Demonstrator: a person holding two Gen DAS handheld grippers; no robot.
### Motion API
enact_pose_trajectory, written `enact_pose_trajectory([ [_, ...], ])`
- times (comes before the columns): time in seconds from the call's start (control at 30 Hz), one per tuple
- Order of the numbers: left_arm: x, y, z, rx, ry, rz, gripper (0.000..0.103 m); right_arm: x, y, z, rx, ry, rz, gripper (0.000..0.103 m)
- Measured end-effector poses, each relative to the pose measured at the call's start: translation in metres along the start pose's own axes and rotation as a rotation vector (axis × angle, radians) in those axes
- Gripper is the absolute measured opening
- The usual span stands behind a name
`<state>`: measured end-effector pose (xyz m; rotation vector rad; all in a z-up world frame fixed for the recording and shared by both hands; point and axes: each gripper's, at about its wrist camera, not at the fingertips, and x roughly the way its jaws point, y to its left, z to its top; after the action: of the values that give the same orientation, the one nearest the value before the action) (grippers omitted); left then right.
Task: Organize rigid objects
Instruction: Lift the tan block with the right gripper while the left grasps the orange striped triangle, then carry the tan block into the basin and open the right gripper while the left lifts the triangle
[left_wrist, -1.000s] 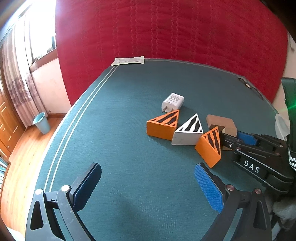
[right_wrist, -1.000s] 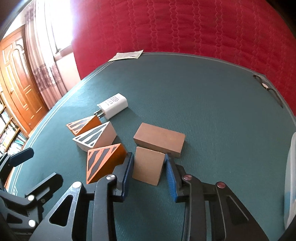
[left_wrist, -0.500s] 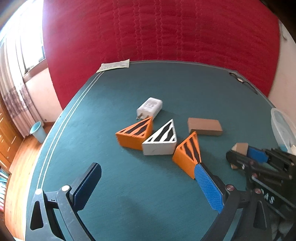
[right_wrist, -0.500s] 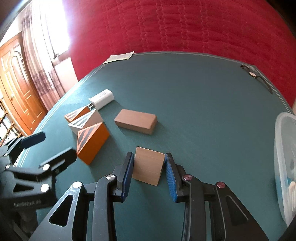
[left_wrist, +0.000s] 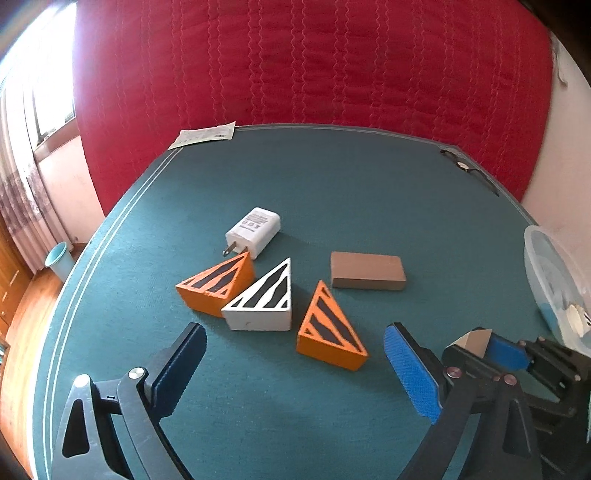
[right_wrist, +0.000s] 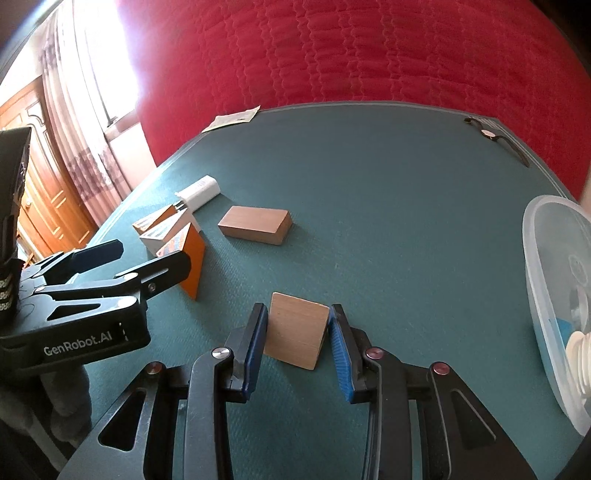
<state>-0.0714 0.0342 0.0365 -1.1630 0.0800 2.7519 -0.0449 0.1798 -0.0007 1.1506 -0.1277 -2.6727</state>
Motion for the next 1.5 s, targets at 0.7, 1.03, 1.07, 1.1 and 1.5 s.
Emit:
enact_pose_trajectory([
  [0.7, 0.022, -0.002, -0.003, -0.053, 0.061, -0.002, 0.03, -0.008, -0.002, -0.008, 0.01, -0.013, 0.009, 0.035],
  [1.03, 0.001, -0.019, -0.013, 0.008, 0.037, -0.068, 0.03, -0.02, -0.012, -0.014, 0.019, -0.021, -0.005, 0.035],
  [1.07, -0.001, -0.021, -0.013, 0.012, 0.035, -0.072, 0.03, -0.021, -0.015, -0.014, 0.024, -0.022, -0.007, 0.035],
  [1.1, -0.002, -0.023, -0.014, 0.016, 0.032, -0.075, 0.03, -0.023, -0.017, -0.014, 0.033, -0.025, -0.009, 0.035],
  [1.5, -0.015, -0.036, -0.015, 0.054, 0.008, -0.097, 0.03, -0.063, -0.045, -0.002, 0.096, -0.113, -0.036, 0.035],
])
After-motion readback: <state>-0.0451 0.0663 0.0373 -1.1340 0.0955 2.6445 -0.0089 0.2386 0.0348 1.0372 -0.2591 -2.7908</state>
